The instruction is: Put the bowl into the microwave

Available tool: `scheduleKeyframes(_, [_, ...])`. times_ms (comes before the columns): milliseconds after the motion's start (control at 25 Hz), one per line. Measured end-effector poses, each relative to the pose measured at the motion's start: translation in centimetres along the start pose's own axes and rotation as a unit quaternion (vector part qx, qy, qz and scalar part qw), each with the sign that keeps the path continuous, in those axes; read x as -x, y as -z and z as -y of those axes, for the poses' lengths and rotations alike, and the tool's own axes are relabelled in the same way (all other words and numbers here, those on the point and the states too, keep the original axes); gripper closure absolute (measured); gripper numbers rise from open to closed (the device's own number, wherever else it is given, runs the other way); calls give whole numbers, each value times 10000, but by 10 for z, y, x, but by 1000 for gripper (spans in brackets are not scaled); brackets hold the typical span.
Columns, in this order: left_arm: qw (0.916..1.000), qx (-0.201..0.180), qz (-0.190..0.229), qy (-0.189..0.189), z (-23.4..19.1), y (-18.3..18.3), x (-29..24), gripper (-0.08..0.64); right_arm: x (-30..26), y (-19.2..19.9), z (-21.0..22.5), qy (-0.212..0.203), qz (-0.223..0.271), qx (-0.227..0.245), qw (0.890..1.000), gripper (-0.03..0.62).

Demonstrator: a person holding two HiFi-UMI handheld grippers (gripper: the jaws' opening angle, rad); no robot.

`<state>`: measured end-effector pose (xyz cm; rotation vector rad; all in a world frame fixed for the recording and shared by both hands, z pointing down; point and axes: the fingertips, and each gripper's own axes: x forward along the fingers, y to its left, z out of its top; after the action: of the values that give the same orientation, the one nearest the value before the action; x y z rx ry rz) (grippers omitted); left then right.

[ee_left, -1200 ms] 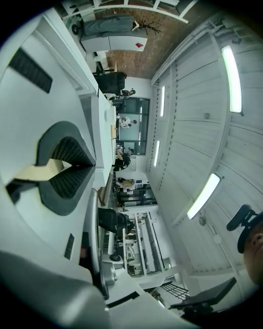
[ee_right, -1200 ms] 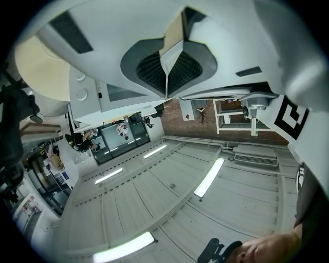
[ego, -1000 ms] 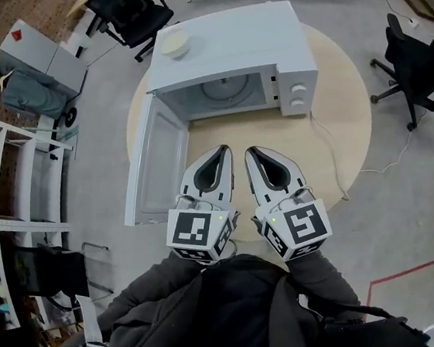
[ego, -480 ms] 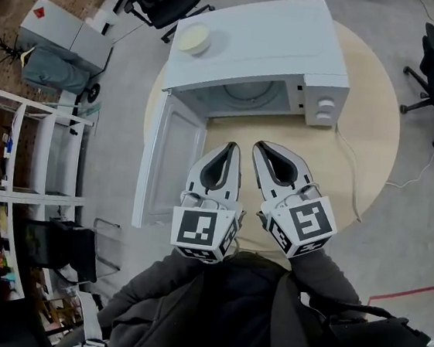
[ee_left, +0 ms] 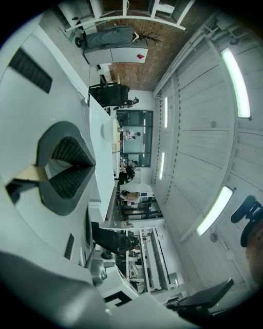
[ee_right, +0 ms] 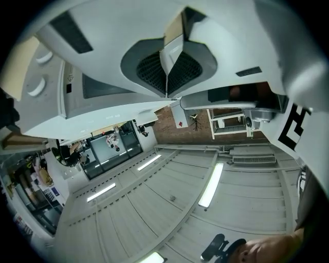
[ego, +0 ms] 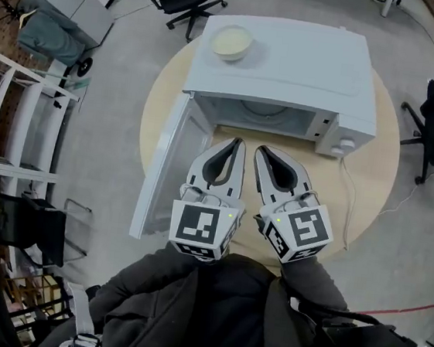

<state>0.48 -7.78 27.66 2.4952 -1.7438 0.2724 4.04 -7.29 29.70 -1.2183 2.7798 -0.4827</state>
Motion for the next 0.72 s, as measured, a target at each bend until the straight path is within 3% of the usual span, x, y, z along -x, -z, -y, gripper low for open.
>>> scheduleKeyframes(400, [9991, 418, 52, 96, -32, -20, -23, 551, -49, -27, -10, -55, -279, 338, 9990, 583])
scheduleKeyframes(720, [9990, 300, 331, 10, -67, -77, -50, 551, -93, -86, -5, -67, -202, 420, 9989, 583])
